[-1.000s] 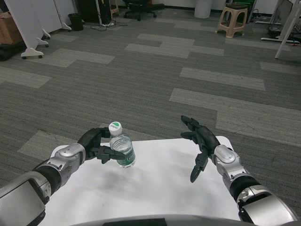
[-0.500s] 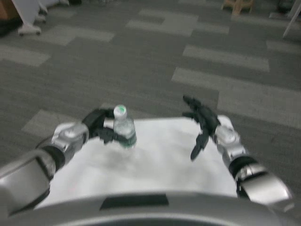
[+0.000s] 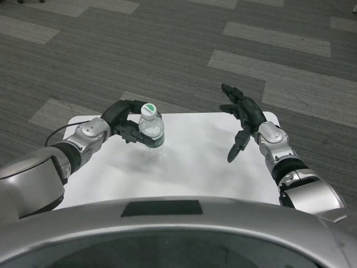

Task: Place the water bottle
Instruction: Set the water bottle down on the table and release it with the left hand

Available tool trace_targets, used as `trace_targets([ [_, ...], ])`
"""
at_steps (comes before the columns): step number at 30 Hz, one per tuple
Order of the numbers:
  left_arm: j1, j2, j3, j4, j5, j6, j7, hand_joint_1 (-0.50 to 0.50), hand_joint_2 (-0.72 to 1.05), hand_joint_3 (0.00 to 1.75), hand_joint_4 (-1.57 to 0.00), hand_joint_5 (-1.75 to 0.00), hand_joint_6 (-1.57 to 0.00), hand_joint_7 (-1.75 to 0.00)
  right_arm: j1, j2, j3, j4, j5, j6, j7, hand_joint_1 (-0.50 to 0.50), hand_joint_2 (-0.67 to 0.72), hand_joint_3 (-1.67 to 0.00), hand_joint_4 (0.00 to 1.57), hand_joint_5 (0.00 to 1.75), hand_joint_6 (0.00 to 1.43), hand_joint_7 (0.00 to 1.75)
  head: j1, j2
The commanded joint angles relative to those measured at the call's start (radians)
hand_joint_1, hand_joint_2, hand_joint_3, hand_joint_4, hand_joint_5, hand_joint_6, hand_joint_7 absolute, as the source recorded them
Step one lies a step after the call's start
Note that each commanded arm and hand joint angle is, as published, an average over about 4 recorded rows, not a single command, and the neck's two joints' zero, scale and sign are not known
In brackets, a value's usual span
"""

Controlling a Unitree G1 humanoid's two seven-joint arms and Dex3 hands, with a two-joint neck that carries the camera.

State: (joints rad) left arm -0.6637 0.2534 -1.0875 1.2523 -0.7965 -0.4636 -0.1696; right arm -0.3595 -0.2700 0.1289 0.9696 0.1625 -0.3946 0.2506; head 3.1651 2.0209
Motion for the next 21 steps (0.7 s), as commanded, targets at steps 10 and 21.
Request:
trace_targets([
  [10, -0.028, -0.007, -0.173, 0.045, -0.182, -0.014, 0.025, 0.5, 0.69, 0.07, -1.5, -1.75, -1.28, -1.03, -0.018, -0.008, -0.002, -0.005, 0.006, -0.003, -0.002, -0.12, 0.66, -0.16, 0.0, 0.87, 0.0, 0.0, 0.006, 0.013],
  [21, -0.028, -0.011, -0.217, 0.06, -0.216, 0.036, 0.062, 0.5, 0.69, 0.07, -1.53, -1.75, -1.35, -1.19, -0.021, -0.008, 0.002, -0.002, 0.006, -0.002, -0.002, -0.12, 0.66, -0.14, 0.0, 0.87, 0.0, 0.0, 0.011, 0.023],
])
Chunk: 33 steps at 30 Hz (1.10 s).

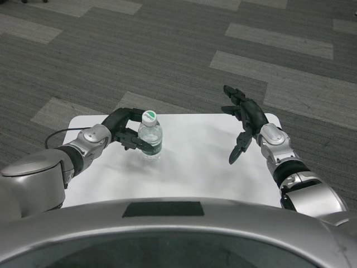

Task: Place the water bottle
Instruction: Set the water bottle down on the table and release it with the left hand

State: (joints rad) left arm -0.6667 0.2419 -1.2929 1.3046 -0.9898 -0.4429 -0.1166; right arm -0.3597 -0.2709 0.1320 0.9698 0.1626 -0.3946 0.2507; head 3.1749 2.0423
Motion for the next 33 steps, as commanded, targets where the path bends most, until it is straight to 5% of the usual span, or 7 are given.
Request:
trace_targets([
  [1, -0.026, 0.0, -0.022, 0.008, -0.031, 0.023, 0.011, 0.5, 0.69, 0.07, -1.53, -1.75, -1.35, -1.19, -0.021, -0.007, -0.002, -0.002, 0.006, -0.002, -0.002, -0.12, 0.66, -0.12, 0.0, 0.87, 0.0, 0.0, 0.002, 0.004],
  [15, -0.03, -0.001, -0.105, 0.022, -0.066, 0.073, 0.038, 0.5, 0.78, 0.04, -1.57, -1.75, -1.35, -1.26, -0.022, -0.007, 0.002, 0.0, 0.006, -0.001, -0.002, -0.12, 0.66, -0.16, 0.0, 0.82, 0.0, 0.0, 0.006, 0.012],
  [22, -0.03, -0.001, -0.121, 0.022, -0.076, 0.12, 0.049, 0.5, 0.87, 0.09, -1.51, -1.75, -1.24, -0.8, -0.021, -0.007, 0.002, 0.0, 0.006, -0.002, -0.003, -0.12, 0.66, -0.16, 0.0, 0.87, 0.0, 0.0, 0.011, 0.016],
  [28, -0.027, 0.007, -0.147, 0.025, -0.086, 0.128, 0.045, 0.5, 1.05, 0.09, -1.47, -1.75, -1.26, -0.51, -0.022, -0.007, 0.003, 0.0, 0.006, -0.001, -0.004, -0.12, 0.66, -0.16, 0.0, 0.85, 0.0, 0.0, 0.013, 0.019],
  [33, -0.019, 0.02, -0.159, 0.026, -0.086, 0.13, 0.035, 0.5, 1.03, 0.09, -1.39, -1.75, -1.26, -0.35, -0.021, -0.007, 0.001, 0.0, 0.006, -0.001, -0.004, -0.15, 0.66, -0.12, 0.0, 0.87, 0.0, 0.0, 0.015, 0.021],
])
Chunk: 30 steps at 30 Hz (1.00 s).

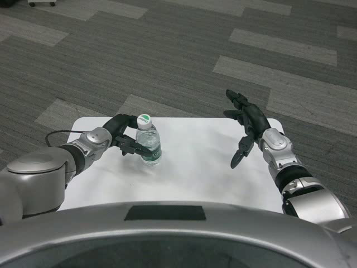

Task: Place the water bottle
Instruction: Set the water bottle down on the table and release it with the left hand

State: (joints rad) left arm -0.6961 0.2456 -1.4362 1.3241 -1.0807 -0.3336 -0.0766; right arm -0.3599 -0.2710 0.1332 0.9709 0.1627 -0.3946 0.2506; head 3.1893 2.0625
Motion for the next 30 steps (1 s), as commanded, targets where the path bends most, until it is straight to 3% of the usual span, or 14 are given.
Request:
trace_targets([
  [1, 0.012, 0.017, -0.017, 0.006, 0.005, 0.021, -0.006, 0.5, 1.0, 0.07, -1.36, -1.75, -1.24, -0.3, -0.021, -0.007, 0.0, -0.001, 0.006, -0.001, -0.004, -0.15, 0.66, -0.12, 0.0, 0.87, 0.0, 0.0, 0.001, 0.001],
  [10, 0.022, 0.021, -0.021, 0.007, -0.009, 0.028, -0.009, 0.5, 0.65, 0.09, -1.08, -1.67, -1.07, -0.09, -0.021, -0.007, 0.0, -0.001, 0.006, -0.001, -0.005, -0.12, 0.66, -0.12, 0.0, 0.87, 0.0, 0.0, 0.004, 0.005],
  [13, 0.023, 0.021, -0.021, 0.007, -0.02, 0.03, -0.009, 0.5, 0.54, 0.09, -0.92, -1.46, -0.92, -0.07, -0.021, -0.007, 0.0, -0.001, 0.006, -0.001, -0.005, -0.12, 0.66, -0.16, 0.0, 0.87, 0.0, 0.0, 0.004, 0.006],
  [15, 0.023, 0.021, -0.021, 0.006, -0.022, 0.03, -0.009, 0.5, 0.52, 0.09, -0.77, -1.21, -0.83, -0.03, -0.021, -0.007, 0.0, -0.001, 0.006, -0.001, -0.005, -0.12, 0.66, -0.14, 0.0, 0.87, 0.0, 0.0, 0.004, 0.007],
  [17, 0.023, 0.021, -0.021, 0.006, -0.021, 0.03, -0.009, 0.5, 0.38, 0.09, -0.62, -0.92, -0.79, 0.0, -0.021, -0.007, 0.0, -0.001, 0.006, -0.001, -0.005, -0.12, 0.66, -0.12, 0.0, 0.87, 0.0, 0.0, 0.003, 0.008],
  [19, 0.023, 0.021, -0.022, 0.006, -0.021, 0.03, -0.01, 0.5, 0.21, 0.09, -0.52, -0.77, -0.74, 0.0, -0.021, -0.007, 0.0, -0.001, 0.006, -0.001, -0.005, -0.12, 0.66, -0.1, 0.0, 0.87, 0.0, 0.0, 0.003, 0.008],
  [26, 0.024, 0.021, -0.022, 0.006, -0.022, 0.03, -0.011, 0.5, 0.16, 0.09, -0.3, -0.62, -0.45, 0.0, -0.021, -0.007, 0.0, -0.001, 0.006, -0.001, -0.005, -0.12, 0.66, -0.14, 0.0, 0.87, 0.0, 0.0, 0.005, 0.01],
  [30, 0.025, 0.022, -0.021, 0.007, -0.027, 0.031, -0.011, 0.5, 0.01, 0.09, -0.13, -0.49, -0.31, 0.0, -0.021, -0.007, 0.0, -0.001, 0.006, -0.001, -0.005, -0.12, 0.66, -0.14, 0.0, 0.87, 0.0, 0.0, 0.006, 0.011],
])
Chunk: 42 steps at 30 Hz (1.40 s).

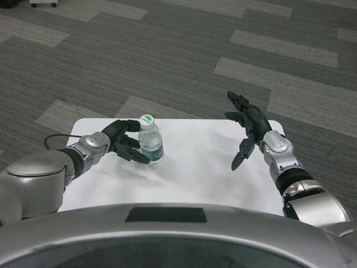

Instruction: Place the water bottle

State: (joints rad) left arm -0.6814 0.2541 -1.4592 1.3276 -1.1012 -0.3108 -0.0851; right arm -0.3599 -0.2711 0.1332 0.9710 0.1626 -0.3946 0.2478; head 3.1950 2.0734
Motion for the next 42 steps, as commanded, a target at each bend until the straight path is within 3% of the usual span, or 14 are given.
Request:
trace_targets([
  [1, 0.01, 0.014, 0.003, 0.003, -0.008, 0.009, -0.002, 0.5, -0.06, 0.09, -0.11, -0.46, -0.29, 0.0, -0.021, -0.007, 0.0, -0.002, 0.006, -0.001, -0.002, -0.12, 0.66, -0.14, 0.0, 0.87, 0.0, 0.0, 0.0, 0.001],
  [3, 0.011, 0.014, 0.003, 0.003, -0.015, 0.012, -0.003, 0.5, -0.19, 0.09, -0.06, -0.41, -0.26, 0.0, -0.021, -0.007, 0.0, -0.002, 0.006, -0.001, -0.003, -0.12, 0.66, -0.12, 0.0, 0.87, 0.0, 0.0, 0.0, 0.001],
  [9, 0.014, 0.015, 0.003, 0.013, -0.042, 0.014, -0.004, 0.5, -0.26, 0.09, 0.0, -0.28, -0.2, 0.0, -0.021, -0.007, 0.0, -0.001, 0.006, -0.001, -0.004, -0.12, 0.66, -0.1, 0.0, 0.87, 0.0, 0.0, 0.001, 0.003],
  [15, 0.019, 0.022, 0.006, 0.039, -0.078, 0.013, -0.004, 0.5, -0.28, 0.09, 0.0, 0.0, -0.1, 0.0, -0.021, -0.007, 0.001, 0.0, 0.006, -0.001, -0.004, -0.12, 0.66, -0.16, 0.0, 0.87, 0.0, 0.0, 0.006, 0.014],
  [27, 0.054, 0.05, 0.067, 0.077, -0.191, -0.041, -0.017, 0.5, -0.19, 0.09, 0.0, 0.0, -0.1, 0.0, -0.021, -0.007, 0.002, 0.003, 0.006, -0.001, -0.004, -0.14, 0.66, -0.08, 0.0, 0.85, 0.0, 0.0, 0.02, 0.039],
  [30, 0.068, 0.058, 0.094, 0.078, -0.193, -0.088, -0.027, 0.5, -0.24, 0.09, 0.0, 0.0, -0.1, 0.0, -0.021, -0.007, 0.002, 0.003, 0.006, -0.001, -0.004, -0.17, 0.66, -0.12, 0.0, 0.82, 0.0, 0.0, 0.022, 0.045],
  [36, 0.113, 0.083, 0.189, 0.07, -0.193, -0.194, -0.06, 0.5, -0.26, 0.09, 0.0, 0.0, -0.1, 0.0, -0.021, -0.007, 0.002, 0.005, 0.006, -0.001, -0.004, -0.12, 0.66, -0.14, 0.0, 0.82, 0.0, 0.0, 0.03, 0.08],
  [42, 0.146, 0.096, 0.289, 0.044, -0.193, -0.277, -0.081, 0.5, -0.28, 0.09, 0.0, 0.0, -0.14, 0.0, -0.021, -0.007, 0.003, 0.007, 0.006, -0.001, -0.004, -0.12, 0.66, -0.16, 0.0, 0.87, 0.0, 0.0, 0.035, 0.141],
])
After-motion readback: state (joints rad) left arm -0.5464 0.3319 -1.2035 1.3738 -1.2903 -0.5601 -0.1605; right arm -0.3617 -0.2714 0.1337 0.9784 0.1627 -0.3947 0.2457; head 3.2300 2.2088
